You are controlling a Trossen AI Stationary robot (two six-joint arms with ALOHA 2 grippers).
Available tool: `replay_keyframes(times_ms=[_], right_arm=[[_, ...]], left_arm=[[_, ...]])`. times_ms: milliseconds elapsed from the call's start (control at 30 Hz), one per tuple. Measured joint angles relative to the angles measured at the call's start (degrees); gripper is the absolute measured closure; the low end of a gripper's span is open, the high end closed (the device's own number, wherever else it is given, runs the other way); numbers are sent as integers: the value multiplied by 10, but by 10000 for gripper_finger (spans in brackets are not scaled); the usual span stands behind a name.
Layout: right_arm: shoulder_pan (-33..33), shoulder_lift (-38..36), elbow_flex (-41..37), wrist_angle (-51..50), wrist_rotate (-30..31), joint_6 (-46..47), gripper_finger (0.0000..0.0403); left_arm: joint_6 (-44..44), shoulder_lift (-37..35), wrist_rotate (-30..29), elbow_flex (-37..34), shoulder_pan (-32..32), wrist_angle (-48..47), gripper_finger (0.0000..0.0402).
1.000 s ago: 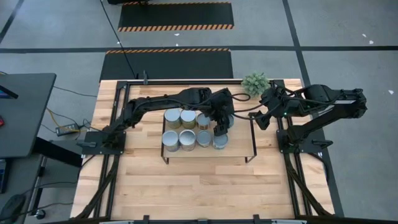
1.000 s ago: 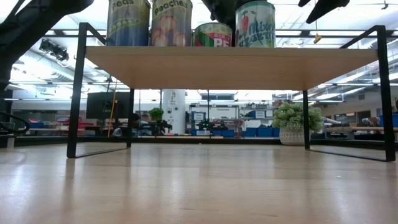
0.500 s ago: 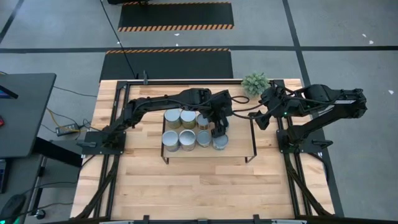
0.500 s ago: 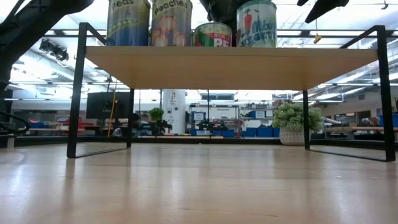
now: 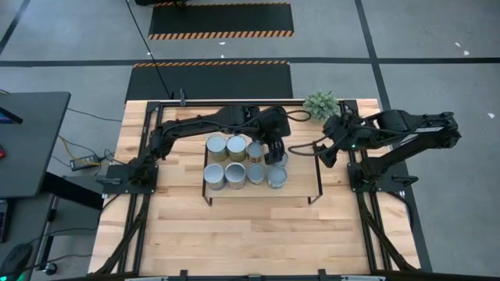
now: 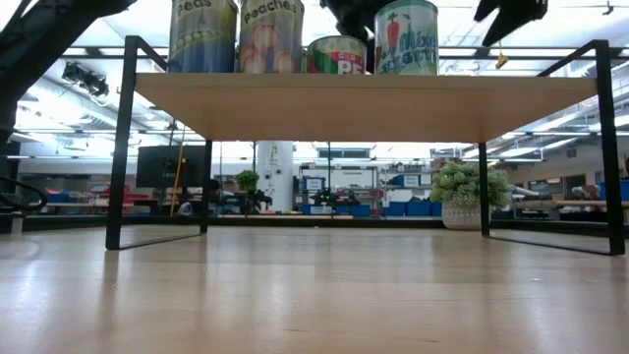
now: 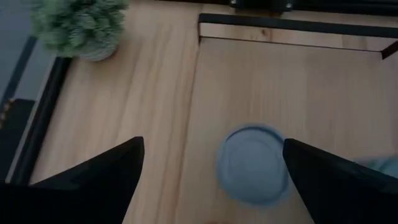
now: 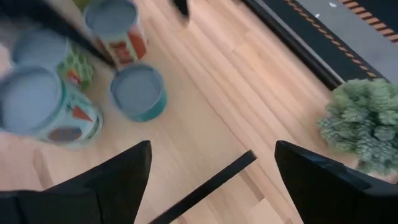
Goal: Pick and place cans onto a shelf
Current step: Put the canned tuna on the shelf
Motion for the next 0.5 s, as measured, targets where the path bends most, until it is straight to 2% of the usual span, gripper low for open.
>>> replay_keyframes(times_ms=[133,367,500], right_arm=[[0,0,-65,65,-6,-34,55],[-26,1,-171,256,-29,-109,55],[-49,1,-211,298,-55,-132,55]], left_arm=[[-11,-25,-23,2,1,-35,14],[-40,-80,-76,3,-4,-115,15],[-48,-114,-101,3,-6,-167,15]])
